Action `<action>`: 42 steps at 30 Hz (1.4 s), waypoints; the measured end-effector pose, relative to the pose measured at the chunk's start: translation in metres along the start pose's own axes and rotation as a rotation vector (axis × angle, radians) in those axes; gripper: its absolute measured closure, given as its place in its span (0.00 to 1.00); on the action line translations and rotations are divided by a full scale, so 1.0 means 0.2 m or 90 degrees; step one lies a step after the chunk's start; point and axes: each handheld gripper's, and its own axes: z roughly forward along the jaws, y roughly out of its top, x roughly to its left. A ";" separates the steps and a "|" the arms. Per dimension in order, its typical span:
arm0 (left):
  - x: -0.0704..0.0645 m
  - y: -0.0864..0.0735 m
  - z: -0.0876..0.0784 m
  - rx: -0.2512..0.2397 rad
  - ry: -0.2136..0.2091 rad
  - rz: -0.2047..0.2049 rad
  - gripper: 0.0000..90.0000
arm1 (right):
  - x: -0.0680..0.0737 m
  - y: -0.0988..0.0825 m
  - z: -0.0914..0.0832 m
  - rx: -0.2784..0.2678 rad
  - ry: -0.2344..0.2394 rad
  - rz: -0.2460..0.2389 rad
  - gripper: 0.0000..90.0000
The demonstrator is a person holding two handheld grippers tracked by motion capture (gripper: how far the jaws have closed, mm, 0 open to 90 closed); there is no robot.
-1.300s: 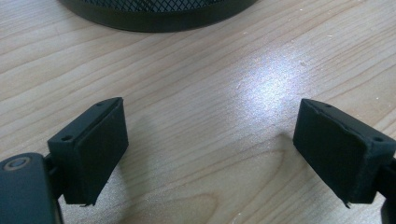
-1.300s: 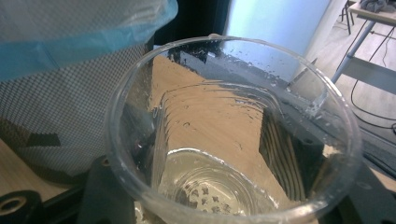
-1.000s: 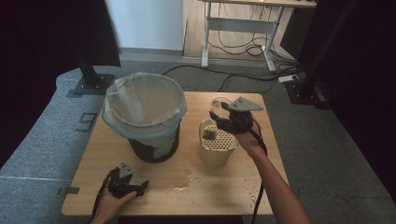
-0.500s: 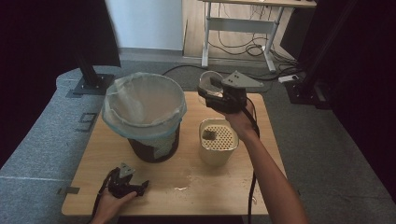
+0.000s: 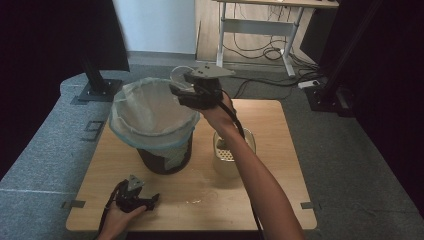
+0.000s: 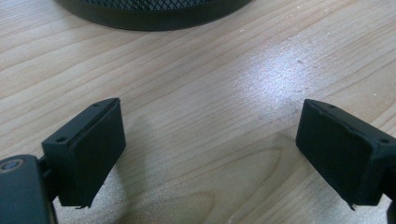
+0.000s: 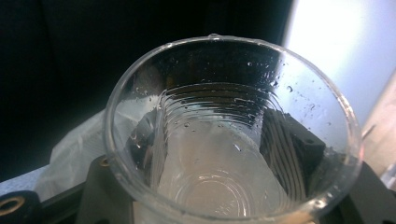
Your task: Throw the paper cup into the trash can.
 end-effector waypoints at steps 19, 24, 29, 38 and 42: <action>0.00 0.00 0.00 0.000 -0.002 0.004 0.09 | 0.10 0.02 0.28 0.062 0.038 0.024 0.13; 0.00 0.00 0.00 0.000 -0.002 0.003 0.09 | 0.10 0.00 0.27 0.075 0.034 0.020 0.13; 0.00 0.00 0.00 0.000 -0.002 0.004 0.09 | 0.07 -0.02 0.20 0.061 0.021 0.014 0.15; 0.00 0.00 0.00 0.000 -0.002 0.004 0.09 | -0.01 -0.10 0.05 0.045 -0.003 0.013 0.21; 0.00 0.00 0.00 0.000 -0.002 0.004 0.09 | -0.04 -0.16 -0.06 0.038 -0.009 0.012 0.22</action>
